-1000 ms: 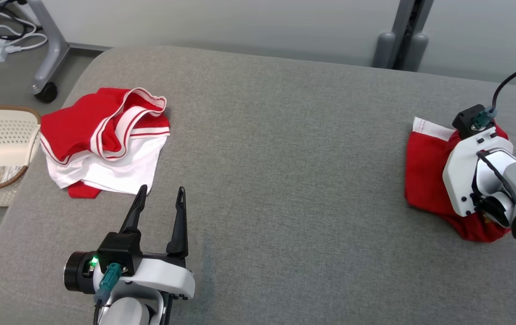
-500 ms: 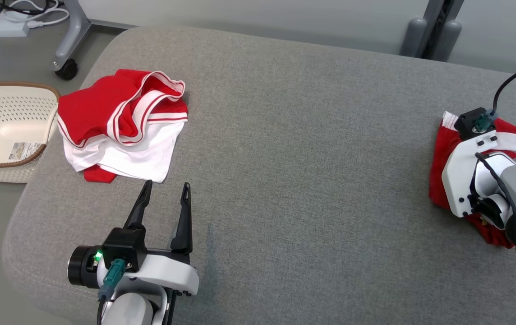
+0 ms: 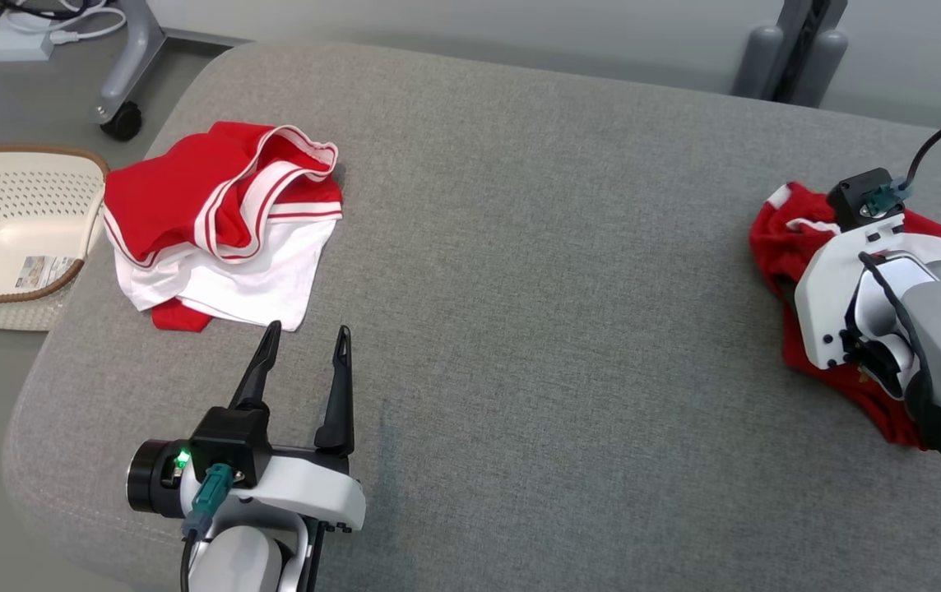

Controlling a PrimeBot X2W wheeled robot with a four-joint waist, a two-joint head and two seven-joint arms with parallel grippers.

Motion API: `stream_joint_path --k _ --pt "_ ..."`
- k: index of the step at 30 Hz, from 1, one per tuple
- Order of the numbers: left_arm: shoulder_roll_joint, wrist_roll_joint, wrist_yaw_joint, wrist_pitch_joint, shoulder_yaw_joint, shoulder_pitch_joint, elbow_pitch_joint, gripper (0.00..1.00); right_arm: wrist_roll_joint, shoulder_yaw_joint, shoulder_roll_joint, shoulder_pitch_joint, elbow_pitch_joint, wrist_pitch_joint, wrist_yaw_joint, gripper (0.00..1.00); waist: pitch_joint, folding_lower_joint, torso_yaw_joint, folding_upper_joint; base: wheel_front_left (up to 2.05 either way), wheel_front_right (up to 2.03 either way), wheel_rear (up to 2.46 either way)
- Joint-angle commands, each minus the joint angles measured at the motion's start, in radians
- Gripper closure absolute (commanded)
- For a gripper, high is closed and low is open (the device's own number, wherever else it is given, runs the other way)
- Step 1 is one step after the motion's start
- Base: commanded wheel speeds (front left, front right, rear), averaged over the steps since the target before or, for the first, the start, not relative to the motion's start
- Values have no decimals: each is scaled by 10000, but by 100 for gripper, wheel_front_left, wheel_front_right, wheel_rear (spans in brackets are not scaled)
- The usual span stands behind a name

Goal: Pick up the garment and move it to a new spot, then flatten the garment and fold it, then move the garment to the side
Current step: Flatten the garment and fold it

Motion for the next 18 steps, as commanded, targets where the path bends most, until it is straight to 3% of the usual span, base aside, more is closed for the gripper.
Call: stream_joint_path --k 1,13,18 --pt "36 10 8 1 52 -44 20 0 55 -47 71 -24 82 -93 0 0 -124 0 -81 0 0 0 0" --pt "38 189 -14 1 380 451 51 0 229 -98 174 -146 -107 -1096 0 0 -1230 0 -702 0 0 0 0" --pt "33 261 -9 1 589 661 -52 0 311 -297 -55 90 -310 -2339 0 0 -1617 0 -1098 0 0 0 0"
